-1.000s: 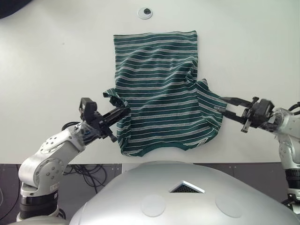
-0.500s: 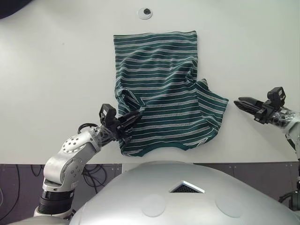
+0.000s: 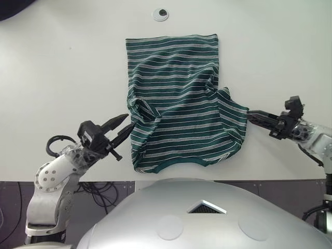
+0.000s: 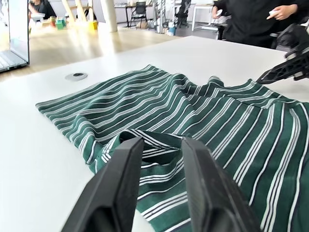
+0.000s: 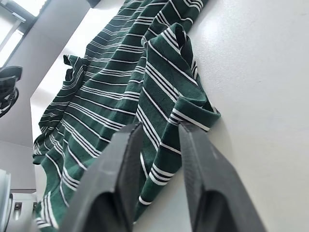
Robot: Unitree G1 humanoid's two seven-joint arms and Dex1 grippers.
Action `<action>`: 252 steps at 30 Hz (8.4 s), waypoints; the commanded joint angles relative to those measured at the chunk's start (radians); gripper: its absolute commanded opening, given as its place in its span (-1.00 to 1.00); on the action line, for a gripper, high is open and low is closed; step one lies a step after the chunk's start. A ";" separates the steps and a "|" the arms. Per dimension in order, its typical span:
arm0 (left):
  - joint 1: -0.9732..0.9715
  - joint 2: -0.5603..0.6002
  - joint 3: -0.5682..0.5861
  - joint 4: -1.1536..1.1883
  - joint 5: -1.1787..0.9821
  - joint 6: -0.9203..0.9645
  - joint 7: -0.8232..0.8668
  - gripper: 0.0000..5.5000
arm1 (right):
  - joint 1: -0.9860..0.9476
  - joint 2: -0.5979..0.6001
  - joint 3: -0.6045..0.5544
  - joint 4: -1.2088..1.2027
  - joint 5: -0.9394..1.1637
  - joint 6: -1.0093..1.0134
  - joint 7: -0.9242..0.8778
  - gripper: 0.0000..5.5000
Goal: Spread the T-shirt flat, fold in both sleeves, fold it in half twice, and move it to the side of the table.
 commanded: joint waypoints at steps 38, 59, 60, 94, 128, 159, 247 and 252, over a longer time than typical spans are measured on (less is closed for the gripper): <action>0.087 0.163 0.007 0.456 0.711 -0.931 0.113 -0.48 | 0.010 0.031 0.011 0.006 -0.116 -0.032 -0.048 -0.18; 0.084 0.200 -0.023 0.416 0.720 -0.903 0.163 -0.48 | 0.029 0.055 0.025 -0.261 0.013 0.076 -0.122 -0.99; 0.083 0.202 -0.026 0.414 0.720 -0.902 0.165 -0.48 | 0.035 0.061 0.032 -0.280 0.018 0.085 -0.129 -0.99; 0.171 0.284 -0.002 0.449 0.607 -0.969 0.219 -0.48 | 0.049 0.003 -0.001 -0.366 -0.027 -0.135 -0.005 -0.47; -0.096 0.327 -0.261 0.632 1.056 -1.016 0.347 -0.64 | 0.118 -0.063 0.463 0.141 -0.690 -1.582 0.101 -0.43; -0.164 0.683 -0.295 0.091 -0.384 -0.383 -0.081 -1.00 | -0.024 -0.223 0.324 -0.193 0.077 -0.585 0.188 -1.00; -0.422 0.772 -0.862 0.603 0.649 -0.799 0.890 -0.16 | 0.000 0.040 0.269 0.061 -0.608 -1.386 0.149 -0.03; -0.331 0.663 -0.756 0.535 0.801 -0.735 0.874 -0.11 | -0.033 0.077 0.307 0.150 -0.790 -1.635 0.004 0.02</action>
